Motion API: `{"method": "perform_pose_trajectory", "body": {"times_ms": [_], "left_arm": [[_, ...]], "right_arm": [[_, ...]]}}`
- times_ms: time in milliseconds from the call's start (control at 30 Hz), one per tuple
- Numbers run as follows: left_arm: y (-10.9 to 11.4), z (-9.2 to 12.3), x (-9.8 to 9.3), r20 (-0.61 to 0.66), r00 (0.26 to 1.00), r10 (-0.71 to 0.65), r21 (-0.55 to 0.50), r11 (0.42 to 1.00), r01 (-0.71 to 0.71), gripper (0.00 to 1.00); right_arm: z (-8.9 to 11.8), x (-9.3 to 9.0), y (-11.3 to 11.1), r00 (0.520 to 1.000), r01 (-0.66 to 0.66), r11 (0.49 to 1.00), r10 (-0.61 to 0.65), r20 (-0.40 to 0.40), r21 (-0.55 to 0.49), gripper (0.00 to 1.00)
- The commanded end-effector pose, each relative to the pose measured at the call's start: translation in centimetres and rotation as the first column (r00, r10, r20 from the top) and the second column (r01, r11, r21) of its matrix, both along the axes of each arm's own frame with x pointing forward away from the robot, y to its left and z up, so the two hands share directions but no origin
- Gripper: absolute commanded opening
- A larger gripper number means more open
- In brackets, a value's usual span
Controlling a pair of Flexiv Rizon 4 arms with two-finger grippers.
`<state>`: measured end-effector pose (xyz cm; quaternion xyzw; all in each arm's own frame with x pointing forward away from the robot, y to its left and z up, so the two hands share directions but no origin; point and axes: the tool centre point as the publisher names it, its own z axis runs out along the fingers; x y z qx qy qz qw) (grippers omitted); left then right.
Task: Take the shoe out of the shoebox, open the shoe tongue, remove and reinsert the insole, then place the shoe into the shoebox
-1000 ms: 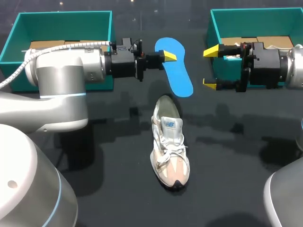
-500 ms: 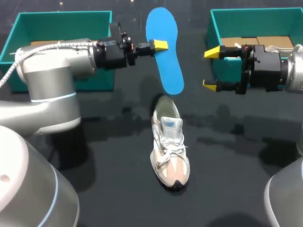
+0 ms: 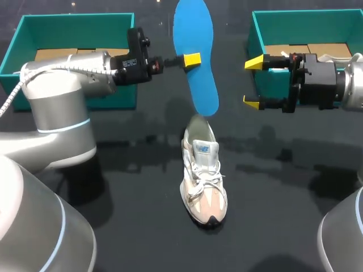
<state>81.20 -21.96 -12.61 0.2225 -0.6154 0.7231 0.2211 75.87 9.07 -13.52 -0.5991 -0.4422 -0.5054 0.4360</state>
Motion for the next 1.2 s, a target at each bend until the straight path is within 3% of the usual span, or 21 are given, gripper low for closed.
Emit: {"method": "perform_pose_trajectory", "body": {"times_ms": [33,367,500,533,633,1000,1067,1200], "left_arm": [[0.0,-0.3,-0.7,0.745,0.657,0.115,0.011,0.983,-0.184,0.0],[0.0,-0.3,-0.7,0.745,0.657,0.115,0.011,0.983,-0.184,0.0],[0.5,0.2,-1.6,0.88,0.462,0.107,-0.034,0.986,-0.164,0.0],[0.7,0.2,-1.8,0.916,0.385,0.111,-0.046,0.984,-0.175,0.0],[1.3,-0.4,-2.6,0.992,0.049,0.112,-0.103,0.983,-0.151,0.0],[1.3,-0.4,-2.6,0.992,0.049,0.112,-0.103,0.983,-0.151,0.0],[1.1,-0.2,-2.8,0.988,-0.126,0.086,-0.105,0.982,-0.154,0.0],[1.0,0.2,-2.9,0.917,-0.386,0.095,-0.144,0.984,-0.101,0.0]], "right_arm": [[-0.1,0.1,0.2,1.0,0.0,1.0,0.0,-0.001,-0.002,1.0],[-0.1,0.1,0.2,1.0,0.0,1.0,0.0,-0.001,-0.002,1.0],[-0.1,0.1,0.2,1.0,0.0,1.0,0.0,-0.001,-0.002,1.0],[-0.1,0.1,0.2,1.0,0.0,1.0,0.0,-0.001,-0.002,1.0],[-0.1,0.1,0.2,1.0,0.0,1.0,0.0,-0.001,-0.002,1.0],[-0.1,0.1,0.2,1.0,0.0,1.0,0.0,-0.001,-0.002,1.0],[-0.1,0.1,0.2,1.0,0.0,1.0,0.0,-0.001,-0.002,1.0],[-0.1,0.1,0.2,1.0,0.0,1.0,0.0,-0.001,-0.002,1.0]]}}
